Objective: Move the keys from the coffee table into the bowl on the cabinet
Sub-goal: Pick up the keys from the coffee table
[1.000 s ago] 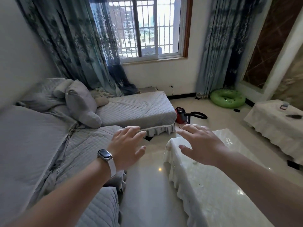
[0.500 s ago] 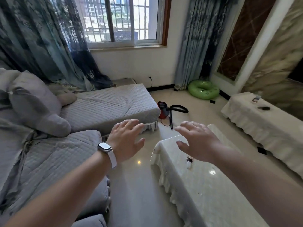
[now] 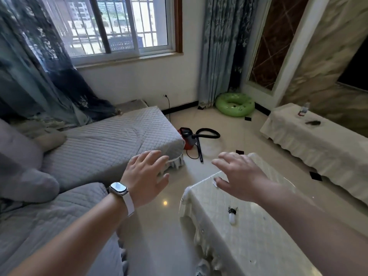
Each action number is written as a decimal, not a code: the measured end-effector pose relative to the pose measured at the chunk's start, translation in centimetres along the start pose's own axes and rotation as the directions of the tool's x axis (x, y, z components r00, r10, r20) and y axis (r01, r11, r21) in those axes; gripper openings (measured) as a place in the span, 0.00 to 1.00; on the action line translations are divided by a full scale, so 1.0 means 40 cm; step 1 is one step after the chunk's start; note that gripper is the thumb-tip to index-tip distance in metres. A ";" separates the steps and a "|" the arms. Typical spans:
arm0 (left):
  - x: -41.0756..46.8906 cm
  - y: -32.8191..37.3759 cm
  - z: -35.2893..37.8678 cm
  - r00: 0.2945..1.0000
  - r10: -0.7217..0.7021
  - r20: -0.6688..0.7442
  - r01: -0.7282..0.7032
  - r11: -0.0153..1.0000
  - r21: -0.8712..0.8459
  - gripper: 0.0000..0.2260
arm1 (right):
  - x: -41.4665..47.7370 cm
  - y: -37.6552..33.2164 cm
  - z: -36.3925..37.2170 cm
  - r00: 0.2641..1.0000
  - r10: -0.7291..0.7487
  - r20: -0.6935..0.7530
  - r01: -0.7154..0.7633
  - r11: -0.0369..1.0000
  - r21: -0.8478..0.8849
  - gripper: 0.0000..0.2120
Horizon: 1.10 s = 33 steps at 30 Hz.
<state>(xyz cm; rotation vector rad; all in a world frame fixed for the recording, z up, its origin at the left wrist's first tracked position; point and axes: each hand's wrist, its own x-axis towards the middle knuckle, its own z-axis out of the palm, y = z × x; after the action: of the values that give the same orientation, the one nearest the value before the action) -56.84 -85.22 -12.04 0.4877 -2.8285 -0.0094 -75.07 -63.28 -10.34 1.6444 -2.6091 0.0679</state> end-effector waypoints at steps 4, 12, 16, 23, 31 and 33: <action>0.175 -0.045 0.029 1.000 0.004 0.020 -0.004 1.000 0.026 0.24 | 0.141 0.088 0.025 1.000 0.023 0.001 -0.023 0.999 0.039 0.24; 0.526 -0.033 0.094 0.992 0.118 0.052 -0.121 0.991 0.056 0.23 | 0.370 0.301 0.049 0.994 0.107 0.037 -0.109 0.993 0.049 0.24; 0.640 -0.008 0.123 0.983 0.174 0.050 -0.175 0.984 0.023 0.23 | 0.412 0.386 0.042 0.986 0.167 0.030 -0.167 0.986 0.021 0.26; 0.872 0.041 0.212 0.934 0.356 0.029 -0.354 0.934 -0.052 0.22 | 0.443 0.502 0.054 0.932 0.358 0.057 -0.360 0.932 0.031 0.30; 1.152 0.130 0.381 0.762 0.644 0.067 -0.613 0.751 -0.246 0.23 | 0.468 0.598 0.099 0.732 0.675 0.093 -0.680 0.733 0.038 0.22; 1.217 0.141 0.416 0.701 0.713 0.032 -0.678 0.679 -0.280 0.22 | 0.480 0.595 0.116 0.660 0.742 0.119 -0.750 0.660 0.043 0.22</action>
<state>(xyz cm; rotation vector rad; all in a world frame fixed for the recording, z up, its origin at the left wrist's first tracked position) -107.26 -96.59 -14.96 -0.7035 -2.8903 -0.2536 -104.93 -70.61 -13.77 0.4554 -3.1967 0.1438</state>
